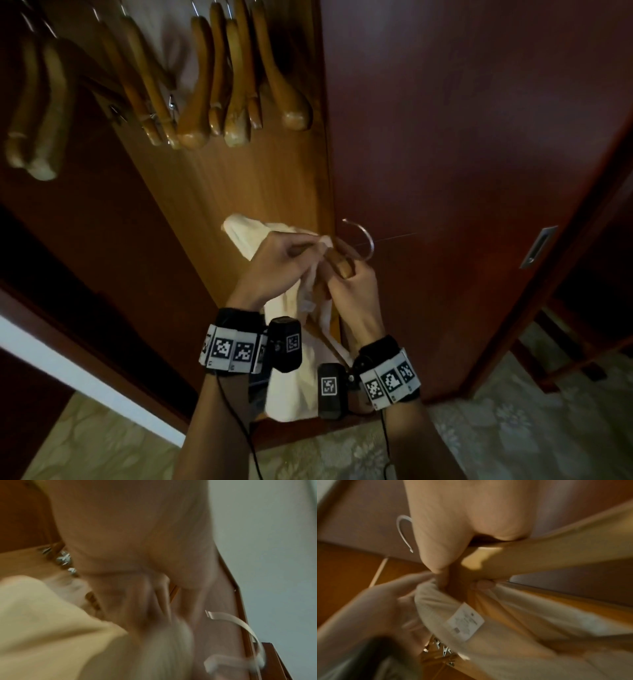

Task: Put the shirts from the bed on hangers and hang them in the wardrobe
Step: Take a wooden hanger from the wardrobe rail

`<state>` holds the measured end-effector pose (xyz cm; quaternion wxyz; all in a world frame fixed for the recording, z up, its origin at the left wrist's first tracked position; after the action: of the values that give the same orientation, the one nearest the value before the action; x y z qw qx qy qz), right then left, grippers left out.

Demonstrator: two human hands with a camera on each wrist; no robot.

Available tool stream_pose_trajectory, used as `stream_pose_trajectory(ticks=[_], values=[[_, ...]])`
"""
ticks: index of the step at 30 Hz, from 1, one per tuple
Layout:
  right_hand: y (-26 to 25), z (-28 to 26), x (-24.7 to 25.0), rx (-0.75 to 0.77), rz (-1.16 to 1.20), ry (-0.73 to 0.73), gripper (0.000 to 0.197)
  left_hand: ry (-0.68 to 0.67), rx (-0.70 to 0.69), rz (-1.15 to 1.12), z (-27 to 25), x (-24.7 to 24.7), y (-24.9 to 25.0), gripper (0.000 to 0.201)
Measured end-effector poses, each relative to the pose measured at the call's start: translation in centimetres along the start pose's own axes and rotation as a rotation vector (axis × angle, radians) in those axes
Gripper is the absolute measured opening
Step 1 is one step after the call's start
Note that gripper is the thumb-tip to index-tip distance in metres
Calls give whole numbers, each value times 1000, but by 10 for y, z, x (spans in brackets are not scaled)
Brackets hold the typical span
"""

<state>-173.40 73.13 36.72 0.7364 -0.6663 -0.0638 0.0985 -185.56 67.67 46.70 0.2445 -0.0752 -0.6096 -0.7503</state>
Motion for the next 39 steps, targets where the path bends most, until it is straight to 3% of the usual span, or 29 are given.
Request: stream_pose_trajectory(ticks=[2,4,7,8,10,13,15,18,23,25,28,31,33,39], values=[[2,1,10,-10,115,32,43,-18,-122,72,1,5,9,22],[-3,0,18,-22,139,44,19,164,-204,308,9,30,4,26],[-14,1,29,19,155,31,8,313,-113,688,18,57,-13,53],[-17,3,33,37,162,32,12,303,-105,706,19,56,-14,58],[-22,7,35,55,165,38,17,269,-167,651,15,47,-1,50],[-25,8,32,61,163,56,29,122,-217,338,7,15,22,30],[-24,10,30,53,173,72,29,19,-246,125,4,-3,36,29],[-21,12,34,36,226,87,30,4,-309,-19,1,1,49,30],[-29,12,44,88,281,19,22,343,-339,334,-1,56,47,30],[-36,12,46,123,280,-53,21,373,-319,560,3,63,43,34],[-44,9,42,157,244,-153,22,235,-264,881,7,35,38,60],[-45,4,25,121,202,-257,26,31,-238,674,1,-12,38,78],[-42,2,17,108,142,-272,36,-17,-221,556,0,-32,40,73],[-40,2,18,108,115,-222,63,-41,-287,584,5,-42,42,69]])
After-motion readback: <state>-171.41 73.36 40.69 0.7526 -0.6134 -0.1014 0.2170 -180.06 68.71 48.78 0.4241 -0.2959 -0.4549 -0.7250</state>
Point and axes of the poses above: each hand's wrist, its own z-axis towards the middle knuckle, its own x-axis out of the back of the hand, y = z × x, the point moved 10 cm from there along z, towards the middle knuckle, and after that the axes turned 2 degrees about -z, right-handed, at the moved point
